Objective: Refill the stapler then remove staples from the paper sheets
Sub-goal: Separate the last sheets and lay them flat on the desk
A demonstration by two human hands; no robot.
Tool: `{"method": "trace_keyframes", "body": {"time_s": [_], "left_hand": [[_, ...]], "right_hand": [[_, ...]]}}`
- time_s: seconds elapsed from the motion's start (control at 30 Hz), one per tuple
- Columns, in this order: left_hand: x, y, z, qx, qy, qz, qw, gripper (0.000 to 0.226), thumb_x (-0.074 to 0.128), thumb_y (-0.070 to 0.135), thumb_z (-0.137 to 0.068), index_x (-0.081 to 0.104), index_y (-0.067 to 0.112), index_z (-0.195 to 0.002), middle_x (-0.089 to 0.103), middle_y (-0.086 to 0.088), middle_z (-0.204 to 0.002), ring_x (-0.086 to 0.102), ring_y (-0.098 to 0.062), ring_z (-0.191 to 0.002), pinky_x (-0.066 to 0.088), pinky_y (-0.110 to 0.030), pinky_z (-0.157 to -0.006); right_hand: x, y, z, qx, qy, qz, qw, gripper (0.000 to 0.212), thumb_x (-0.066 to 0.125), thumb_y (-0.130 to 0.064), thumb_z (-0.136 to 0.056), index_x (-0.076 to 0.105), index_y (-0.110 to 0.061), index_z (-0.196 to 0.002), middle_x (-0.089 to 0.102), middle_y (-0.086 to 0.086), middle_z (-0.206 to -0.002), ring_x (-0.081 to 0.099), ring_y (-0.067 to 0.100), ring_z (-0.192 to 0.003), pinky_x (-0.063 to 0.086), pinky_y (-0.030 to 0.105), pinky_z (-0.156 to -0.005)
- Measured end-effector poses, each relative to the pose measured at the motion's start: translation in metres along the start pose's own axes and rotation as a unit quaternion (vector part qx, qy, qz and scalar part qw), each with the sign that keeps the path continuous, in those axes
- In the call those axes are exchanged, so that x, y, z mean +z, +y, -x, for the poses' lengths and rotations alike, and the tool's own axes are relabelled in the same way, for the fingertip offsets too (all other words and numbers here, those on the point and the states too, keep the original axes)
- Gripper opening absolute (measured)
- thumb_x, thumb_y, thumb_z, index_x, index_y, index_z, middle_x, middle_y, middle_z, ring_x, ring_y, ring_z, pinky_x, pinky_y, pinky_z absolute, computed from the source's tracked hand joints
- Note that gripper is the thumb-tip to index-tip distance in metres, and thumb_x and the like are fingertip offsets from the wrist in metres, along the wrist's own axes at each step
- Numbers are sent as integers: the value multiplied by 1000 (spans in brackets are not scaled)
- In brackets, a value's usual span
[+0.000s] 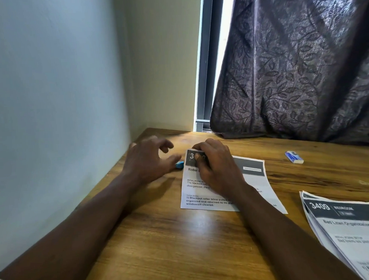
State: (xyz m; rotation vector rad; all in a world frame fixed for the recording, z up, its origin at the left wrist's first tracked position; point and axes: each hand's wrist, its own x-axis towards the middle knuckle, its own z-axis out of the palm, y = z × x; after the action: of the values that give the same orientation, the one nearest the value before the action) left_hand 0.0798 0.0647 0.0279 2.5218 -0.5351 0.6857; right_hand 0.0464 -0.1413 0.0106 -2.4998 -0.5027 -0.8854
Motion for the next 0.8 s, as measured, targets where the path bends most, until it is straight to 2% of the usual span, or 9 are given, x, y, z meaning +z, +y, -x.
{"method": "trace_keyframes", "body": {"time_s": [0.07, 0.1, 0.2, 0.27, 0.43, 0.6, 0.63, 0.7, 0.8], "left_hand": [[-5, 11, 6, 12, 61, 92, 994, 31, 68, 57, -87, 75, 29, -99, 71, 17, -92, 60, -2, -74, 50, -28, -67], [-6, 15, 9, 14, 56, 144, 988, 33, 65, 59, -87, 76, 28, -95, 73, 17, -89, 63, -3, -73, 50, -27, -62], [-7, 26, 20, 14, -49, 218, 975, 43, 59, 67, -83, 76, 28, -91, 76, 17, -83, 67, -4, -67, 52, -28, -57], [-5, 31, 25, 16, -77, 197, 977, 32, 62, 59, -83, 75, 30, -85, 76, 19, -80, 65, -2, -63, 47, -25, -55], [-9, 34, 28, -9, -6, 263, 965, 16, 66, 42, -90, 71, 28, -84, 77, 13, -81, 74, -8, -71, 62, -45, -63], [-22, 51, 39, -30, 62, 413, 908, 10, 67, 16, -96, 71, 19, -87, 76, -5, -87, 77, -30, -82, 64, -50, -65], [-28, 60, 41, -29, 74, 431, 899, 15, 65, 8, -98, 70, 18, -88, 76, -5, -89, 77, -30, -83, 64, -45, -65], [-37, 75, 44, -36, 79, 459, 884, 20, 62, 2, -98, 69, 18, -88, 77, -3, -90, 76, -30, -85, 63, -36, -65], [-43, 99, 46, -65, 33, 482, 873, 14, 64, 8, -97, 73, 16, -90, 78, -8, -88, 72, -42, -84, 60, -52, -72]], "right_hand": [[-3, -2, 1, 6, 24, -5, 1000, 23, 55, -19, -95, 66, -15, -115, 62, 0, -103, 53, 17, -99, 46, 43, -92], [-4, -4, 3, 9, 40, -8, 999, 23, 55, -19, -95, 66, -15, -115, 61, 1, -103, 53, 18, -99, 46, 43, -92], [-8, -9, 8, 16, 84, -17, 996, 22, 53, -20, -97, 64, -15, -114, 59, 1, -105, 50, 17, -99, 45, 42, -90], [-11, -13, 12, 16, 102, -6, 995, 23, 52, -24, -97, 62, -17, -116, 57, 1, -107, 48, 16, -101, 43, 43, -93], [-32, -21, 25, 40, 195, 99, 975, 41, 51, -37, -97, 58, -18, -132, 55, 5, -128, 47, 23, -123, 31, 51, -112], [-65, -22, 44, 185, 286, 120, 933, 59, 52, -45, -96, 46, -17, -147, 44, 10, -151, 36, 32, -142, 22, 54, -117], [-72, -20, 47, 216, 296, 104, 925, 62, 51, -47, -95, 43, -17, -149, 43, 12, -152, 36, 33, -142, 23, 55, -116], [-91, -15, 55, 239, 308, 41, 920, 62, 50, -50, -96, 42, -17, -148, 52, 11, -145, 47, 32, -133, 36, 55, -112], [-124, -6, 70, 267, 321, -108, 902, 40, 54, -48, -100, 51, -28, -134, 68, -7, -112, 66, 17, -101, 56, 49, -89]]}}
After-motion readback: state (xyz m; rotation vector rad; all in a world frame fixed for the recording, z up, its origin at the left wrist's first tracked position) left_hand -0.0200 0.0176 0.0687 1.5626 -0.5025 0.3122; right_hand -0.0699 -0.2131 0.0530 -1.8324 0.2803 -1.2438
